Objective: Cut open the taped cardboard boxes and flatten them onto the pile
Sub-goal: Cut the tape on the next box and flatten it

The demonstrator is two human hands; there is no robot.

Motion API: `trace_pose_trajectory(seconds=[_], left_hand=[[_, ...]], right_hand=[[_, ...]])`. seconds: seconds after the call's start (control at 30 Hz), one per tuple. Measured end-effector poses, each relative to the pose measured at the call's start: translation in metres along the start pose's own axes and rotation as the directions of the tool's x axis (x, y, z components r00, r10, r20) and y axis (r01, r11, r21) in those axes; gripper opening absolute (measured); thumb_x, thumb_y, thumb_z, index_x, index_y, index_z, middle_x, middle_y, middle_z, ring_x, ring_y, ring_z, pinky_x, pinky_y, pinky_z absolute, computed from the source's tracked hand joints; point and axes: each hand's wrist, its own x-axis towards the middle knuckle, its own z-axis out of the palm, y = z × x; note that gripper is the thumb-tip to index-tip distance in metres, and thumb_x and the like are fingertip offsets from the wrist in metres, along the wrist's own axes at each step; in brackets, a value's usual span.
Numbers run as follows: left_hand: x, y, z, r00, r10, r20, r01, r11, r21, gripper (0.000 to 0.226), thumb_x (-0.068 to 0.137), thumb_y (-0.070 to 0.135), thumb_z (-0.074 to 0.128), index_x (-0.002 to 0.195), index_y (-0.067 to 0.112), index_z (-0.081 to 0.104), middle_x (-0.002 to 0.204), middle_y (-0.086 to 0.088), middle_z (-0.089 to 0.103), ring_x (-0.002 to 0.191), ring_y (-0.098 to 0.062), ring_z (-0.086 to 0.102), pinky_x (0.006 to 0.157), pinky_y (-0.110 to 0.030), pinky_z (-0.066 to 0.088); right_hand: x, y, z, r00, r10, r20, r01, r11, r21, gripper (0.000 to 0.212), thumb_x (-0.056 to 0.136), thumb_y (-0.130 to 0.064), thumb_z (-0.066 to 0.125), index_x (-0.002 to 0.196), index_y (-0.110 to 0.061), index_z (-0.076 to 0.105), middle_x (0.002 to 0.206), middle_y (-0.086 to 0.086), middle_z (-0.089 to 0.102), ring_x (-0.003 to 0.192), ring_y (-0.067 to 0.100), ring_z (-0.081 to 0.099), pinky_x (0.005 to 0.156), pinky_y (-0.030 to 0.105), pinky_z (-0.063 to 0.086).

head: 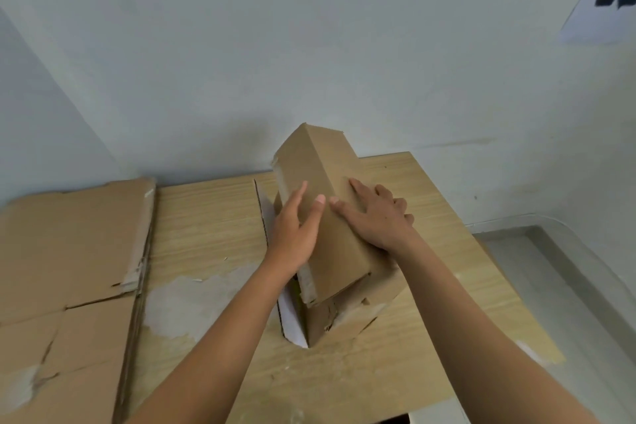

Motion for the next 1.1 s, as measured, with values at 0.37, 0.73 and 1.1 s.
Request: trace_pose_trajectory(seconds=[0.37,0.73,1.1], left_hand=[[-0.007,-0.015,-0.018,0.996,-0.076,0.047,0.084,0.976,-0.200,0.059,0.094,0.039,0.056,0.146,0.034,0.029,0.133,0.010,0.054,0.114,-0.005,0.056,0.093,-0.030,0.052],[-0.002,-0.037,-0.054,0.955,-0.292,-0.048,0.283,0.948,-0.146,0.079,0.087,0.055,0.058,0.151,0.034,0.019,0.152,0.003,0.032,0.131,-0.018,0.041,0.105,-0.036,0.039],[0.000,-0.071,-0.070,0.900,-0.431,-0.061,0.416,0.893,-0.173,0.103,0.071,0.059,0.069,0.151,0.027,0.014,0.144,0.002,0.038,0.123,-0.023,0.045,0.097,-0.036,0.038]], right_hand=[[-0.009,-0.016,0.015,0.993,-0.088,0.077,0.056,0.936,0.348,0.047,0.093,-0.042,0.051,0.132,-0.016,0.045,0.127,0.003,0.055,0.111,0.021,0.055,0.097,0.042,0.047],[-0.012,-0.039,0.057,0.976,-0.206,0.077,0.195,0.972,0.133,0.051,0.097,-0.047,0.037,0.145,-0.028,0.033,0.144,0.004,0.041,0.133,0.030,0.034,0.108,0.047,0.031],[0.006,-0.005,0.076,0.982,-0.161,0.097,0.139,0.970,0.201,0.046,0.099,-0.037,0.044,0.141,-0.019,0.043,0.146,0.004,0.042,0.134,0.021,0.038,0.110,0.034,0.030]])
